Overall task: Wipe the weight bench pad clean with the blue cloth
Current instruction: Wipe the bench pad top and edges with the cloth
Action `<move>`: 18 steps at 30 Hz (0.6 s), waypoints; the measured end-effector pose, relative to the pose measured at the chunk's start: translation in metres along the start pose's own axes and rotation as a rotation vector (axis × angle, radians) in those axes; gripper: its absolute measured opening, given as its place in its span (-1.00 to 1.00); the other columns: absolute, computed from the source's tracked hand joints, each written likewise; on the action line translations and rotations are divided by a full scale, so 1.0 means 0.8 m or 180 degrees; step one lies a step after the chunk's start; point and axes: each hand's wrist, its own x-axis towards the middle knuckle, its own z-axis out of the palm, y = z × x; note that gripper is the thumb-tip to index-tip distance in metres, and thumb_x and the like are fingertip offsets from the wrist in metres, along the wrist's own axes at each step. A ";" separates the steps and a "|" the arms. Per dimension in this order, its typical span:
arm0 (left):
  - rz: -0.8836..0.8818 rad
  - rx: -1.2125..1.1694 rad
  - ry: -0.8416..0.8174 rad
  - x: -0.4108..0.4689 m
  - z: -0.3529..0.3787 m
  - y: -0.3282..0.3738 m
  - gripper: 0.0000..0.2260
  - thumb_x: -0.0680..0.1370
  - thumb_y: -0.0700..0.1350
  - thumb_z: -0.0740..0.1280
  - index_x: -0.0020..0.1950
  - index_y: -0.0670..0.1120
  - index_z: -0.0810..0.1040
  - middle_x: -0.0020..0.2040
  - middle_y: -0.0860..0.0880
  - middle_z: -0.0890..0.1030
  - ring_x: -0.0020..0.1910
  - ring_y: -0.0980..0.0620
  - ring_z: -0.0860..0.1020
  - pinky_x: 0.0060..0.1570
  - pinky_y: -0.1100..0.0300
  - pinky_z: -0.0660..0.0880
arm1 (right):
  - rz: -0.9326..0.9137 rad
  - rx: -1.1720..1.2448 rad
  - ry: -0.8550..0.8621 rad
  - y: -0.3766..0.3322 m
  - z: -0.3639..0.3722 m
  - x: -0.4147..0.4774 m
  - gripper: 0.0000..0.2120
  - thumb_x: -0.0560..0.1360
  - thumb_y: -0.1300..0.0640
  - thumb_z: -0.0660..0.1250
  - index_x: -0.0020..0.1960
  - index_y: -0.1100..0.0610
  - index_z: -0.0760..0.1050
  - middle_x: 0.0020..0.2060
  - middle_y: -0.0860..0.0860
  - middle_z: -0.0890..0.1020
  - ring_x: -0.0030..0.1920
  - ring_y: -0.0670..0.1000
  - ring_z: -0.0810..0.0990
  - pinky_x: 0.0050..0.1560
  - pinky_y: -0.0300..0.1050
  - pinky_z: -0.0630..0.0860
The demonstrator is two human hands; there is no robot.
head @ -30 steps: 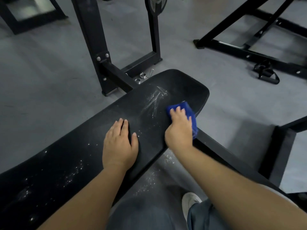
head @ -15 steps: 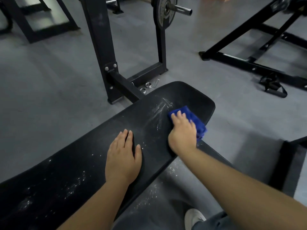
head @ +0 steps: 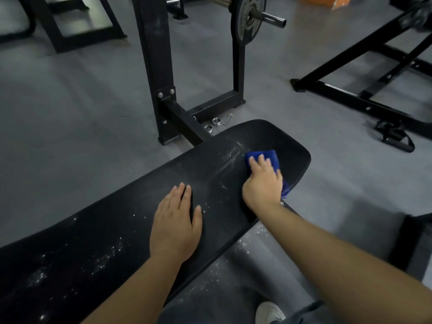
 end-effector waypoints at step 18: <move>-0.0081 -0.0061 -0.0130 0.002 -0.001 0.000 -0.46 0.60 0.14 -0.06 0.56 -0.02 0.06 0.56 0.03 0.09 0.53 0.11 -0.02 0.50 0.12 -0.07 | -0.0396 -0.0210 -0.0238 -0.053 0.025 0.007 -0.49 0.62 0.06 0.01 0.54 0.08 0.06 0.55 0.07 0.06 0.54 0.06 -0.02 0.50 0.03 -0.11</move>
